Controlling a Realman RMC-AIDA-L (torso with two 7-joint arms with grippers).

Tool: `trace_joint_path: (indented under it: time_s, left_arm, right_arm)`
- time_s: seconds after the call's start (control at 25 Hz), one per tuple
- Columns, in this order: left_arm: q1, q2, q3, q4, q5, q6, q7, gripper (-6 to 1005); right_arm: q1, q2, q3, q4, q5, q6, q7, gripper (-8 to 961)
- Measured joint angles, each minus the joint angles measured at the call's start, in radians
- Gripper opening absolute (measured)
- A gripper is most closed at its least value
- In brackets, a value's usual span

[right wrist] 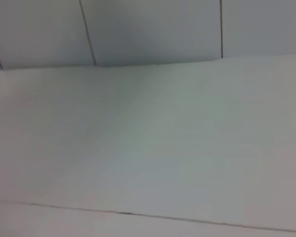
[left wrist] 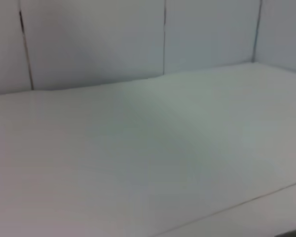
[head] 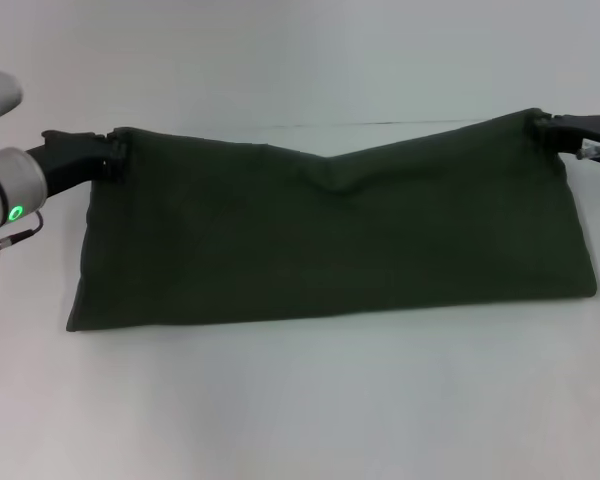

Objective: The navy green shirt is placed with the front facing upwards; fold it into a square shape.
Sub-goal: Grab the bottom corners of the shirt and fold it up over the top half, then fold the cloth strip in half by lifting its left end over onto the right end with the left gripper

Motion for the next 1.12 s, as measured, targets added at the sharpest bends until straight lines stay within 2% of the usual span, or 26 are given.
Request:
trace_joint_path:
  time_s: [0.28, 0.56, 0.76, 0.92, 1.04, 1.12]
  left_arm:
    - [-0.022, 0.002, 0.027, -0.038, 0.0, -0.098, 0.0, 166]
    - [-0.02, -0.002, 0.034, -0.055, -0.032, -0.126, 0.01, 172]
    - [-0.017, -0.003, 0.035, -0.061, -0.066, -0.126, 0.048, 256]
    - [-0.006, -0.003, 0.035, -0.068, -0.157, -0.126, 0.079, 340]
    - [0.014, -0.002, 0.035, -0.07, -0.217, -0.114, 0.128, 402]
    - [0.027, 0.003, 0.036, -0.07, -0.224, -0.093, 0.128, 495]
  right_arm:
    - [0.037, 0.001, -0.02, 0.05, 0.008, 0.095, -0.025, 54]
    - [0.025, 0.002, -0.024, 0.071, 0.079, 0.107, -0.052, 64]
    - [0.016, 0.0, -0.023, 0.07, 0.081, 0.11, -0.045, 243]
    - [0.009, 0.001, -0.018, 0.061, 0.085, 0.098, -0.028, 403]
    - [-0.011, 0.002, -0.023, 0.04, 0.109, 0.047, -0.036, 528]
    - [-0.03, 0.002, -0.025, 0.023, 0.122, -0.012, -0.056, 612]
